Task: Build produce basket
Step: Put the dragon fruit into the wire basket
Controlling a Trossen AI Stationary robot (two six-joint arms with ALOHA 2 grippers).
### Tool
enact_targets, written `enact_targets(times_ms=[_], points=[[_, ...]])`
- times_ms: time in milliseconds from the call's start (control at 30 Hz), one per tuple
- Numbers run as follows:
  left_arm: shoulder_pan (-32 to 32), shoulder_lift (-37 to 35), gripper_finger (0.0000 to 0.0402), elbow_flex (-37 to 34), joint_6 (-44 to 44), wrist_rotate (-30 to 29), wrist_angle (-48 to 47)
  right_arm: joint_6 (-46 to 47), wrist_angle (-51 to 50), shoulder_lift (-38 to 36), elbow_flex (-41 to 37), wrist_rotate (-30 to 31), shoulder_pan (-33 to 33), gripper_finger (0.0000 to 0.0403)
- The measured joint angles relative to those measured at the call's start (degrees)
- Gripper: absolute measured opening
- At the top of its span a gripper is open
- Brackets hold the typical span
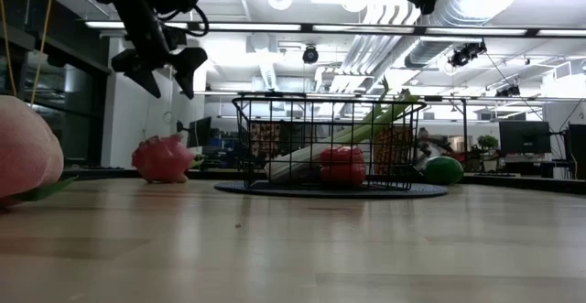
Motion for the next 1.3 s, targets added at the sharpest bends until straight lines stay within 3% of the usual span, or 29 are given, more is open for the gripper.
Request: enact_targets(times_ms=[267,867,1100,1300], points=[[0.2,3.3,0.0388,0.0,-3.1,3.6,0.8,0.0,0.0,0.0,0.0,0.0,0.0,0.0395],[7.0,24.8,0.0388,0.0,-14.2,9.8,6.2,-1.5,-1.0,0.0,0.0,2.9,0.0,0.0395],[6.8,30.3,0.0388,0.2,-14.9,12.3,6.4,-1.4,-1.5,0.0,0.0,2.9,0.0,0.0395],[5.9,30.5,0.0388,0.2,-12.1,12.7,5.9,-1.3,-1.5,0.0,0.0,2.9,0.0,0.0395]])
